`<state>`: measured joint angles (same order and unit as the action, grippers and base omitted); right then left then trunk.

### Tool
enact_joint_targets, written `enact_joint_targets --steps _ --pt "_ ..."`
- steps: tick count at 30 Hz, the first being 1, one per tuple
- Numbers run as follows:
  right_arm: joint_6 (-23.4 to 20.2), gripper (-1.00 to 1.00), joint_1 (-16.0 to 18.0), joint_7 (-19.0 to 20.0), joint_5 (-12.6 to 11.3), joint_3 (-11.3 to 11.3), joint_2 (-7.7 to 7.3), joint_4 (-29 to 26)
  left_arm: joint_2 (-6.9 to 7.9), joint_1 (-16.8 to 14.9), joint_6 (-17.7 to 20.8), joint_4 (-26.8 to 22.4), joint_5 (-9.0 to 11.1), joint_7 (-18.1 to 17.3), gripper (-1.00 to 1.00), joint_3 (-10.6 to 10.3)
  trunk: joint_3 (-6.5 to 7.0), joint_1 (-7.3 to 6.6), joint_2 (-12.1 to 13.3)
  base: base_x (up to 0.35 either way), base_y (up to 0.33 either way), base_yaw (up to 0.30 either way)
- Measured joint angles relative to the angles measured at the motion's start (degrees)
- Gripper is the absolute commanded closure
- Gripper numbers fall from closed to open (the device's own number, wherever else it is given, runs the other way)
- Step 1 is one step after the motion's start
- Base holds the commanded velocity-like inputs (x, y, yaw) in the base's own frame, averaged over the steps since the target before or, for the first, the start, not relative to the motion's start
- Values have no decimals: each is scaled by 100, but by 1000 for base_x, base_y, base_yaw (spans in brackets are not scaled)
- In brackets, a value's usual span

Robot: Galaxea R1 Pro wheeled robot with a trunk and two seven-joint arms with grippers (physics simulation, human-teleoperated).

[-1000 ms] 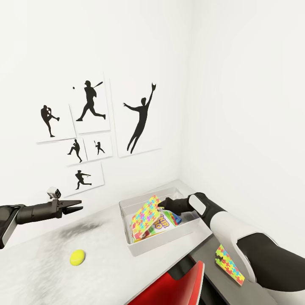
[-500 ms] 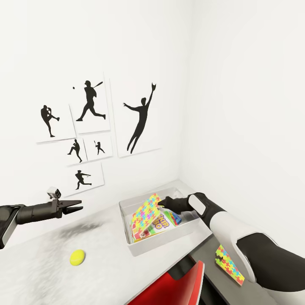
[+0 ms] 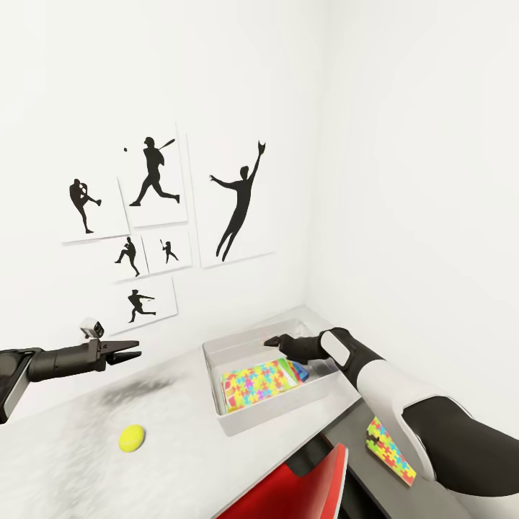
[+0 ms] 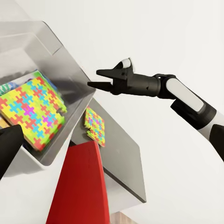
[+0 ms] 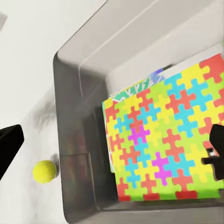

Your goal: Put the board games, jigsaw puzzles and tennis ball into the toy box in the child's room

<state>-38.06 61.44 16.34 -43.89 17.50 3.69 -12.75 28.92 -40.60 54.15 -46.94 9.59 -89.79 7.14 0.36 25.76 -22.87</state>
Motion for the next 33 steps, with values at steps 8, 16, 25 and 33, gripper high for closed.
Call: enact_joint_targets --steps 8,16,25,33 --pt "0 -100 1 0 8 1 -9 0 -2 0 0 0 0 0 -100 1 0 0 0 0 0 0" --pt "-1 -100 4 19 -9 -11 -68 -167 3 0 0 0 -4 0 -100 6 0 0 0 0 0 0" --pt "-2 -100 -421 330 -11 -53 -115 -1078 7 -1 0 0 -2 0 -100 38 37 1 -1 -34 0 0" --pt "-7 -100 -579 378 -55 -66 -254 -1381 7 0 0 0 2 0 -100 46 111 1 0 -117 0 0"
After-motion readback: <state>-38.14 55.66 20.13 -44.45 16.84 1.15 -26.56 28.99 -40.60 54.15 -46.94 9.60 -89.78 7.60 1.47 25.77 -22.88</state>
